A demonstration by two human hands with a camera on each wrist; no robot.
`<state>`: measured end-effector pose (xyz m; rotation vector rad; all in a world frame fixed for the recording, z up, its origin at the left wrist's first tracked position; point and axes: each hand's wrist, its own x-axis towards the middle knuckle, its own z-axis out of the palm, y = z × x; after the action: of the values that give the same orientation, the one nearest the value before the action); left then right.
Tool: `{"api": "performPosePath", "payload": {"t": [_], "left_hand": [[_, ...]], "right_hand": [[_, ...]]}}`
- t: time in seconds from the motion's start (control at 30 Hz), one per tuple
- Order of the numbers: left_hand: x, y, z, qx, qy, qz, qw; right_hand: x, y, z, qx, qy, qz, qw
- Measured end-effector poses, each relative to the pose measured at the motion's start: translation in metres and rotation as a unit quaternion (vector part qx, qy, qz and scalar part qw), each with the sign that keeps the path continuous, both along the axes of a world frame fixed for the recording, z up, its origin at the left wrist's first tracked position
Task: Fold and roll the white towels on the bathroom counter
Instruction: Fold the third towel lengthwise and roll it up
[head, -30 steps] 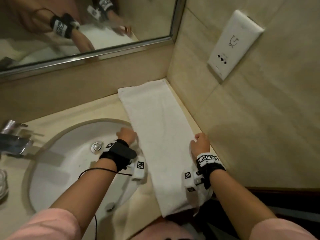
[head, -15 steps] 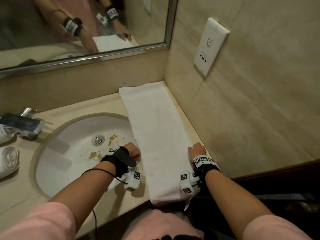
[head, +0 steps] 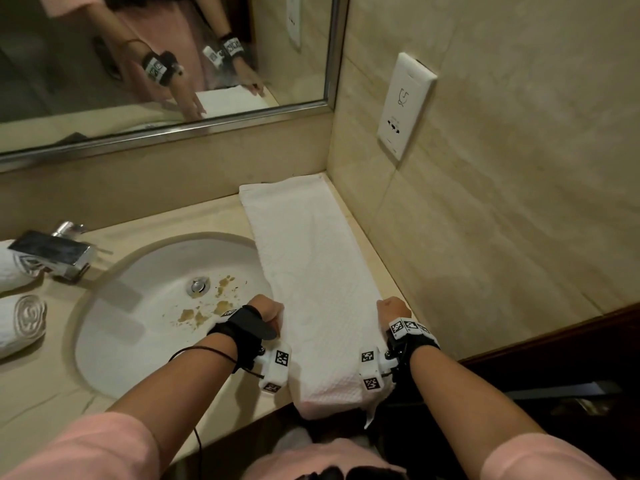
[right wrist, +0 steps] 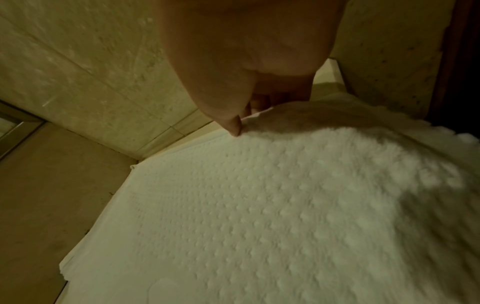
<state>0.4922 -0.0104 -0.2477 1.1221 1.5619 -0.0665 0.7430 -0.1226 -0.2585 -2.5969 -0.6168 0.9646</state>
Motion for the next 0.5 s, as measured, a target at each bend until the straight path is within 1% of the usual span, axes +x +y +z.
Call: {"api": "performPosePath", "payload": {"t": [0.17,0.3,0.5], "left_hand": [[0.004,-0.003,0.0,0.01,-0.015,0.021,1.0],[0.003,-0.007,0.001,0.005,0.006,0.003,1.0],[0.002,-0.012,0.009,0.042,0.097,-0.085,0.991]], "right_hand": [[-0.001,-0.004,0.002,0.007,0.004,-0.028,1.0],[-0.001,-0.003,0.006,-0.018,0.007,-0.014,1.0],[0.001,-0.002,0.007,-0.024,0.003,-0.033,0.999]]}}
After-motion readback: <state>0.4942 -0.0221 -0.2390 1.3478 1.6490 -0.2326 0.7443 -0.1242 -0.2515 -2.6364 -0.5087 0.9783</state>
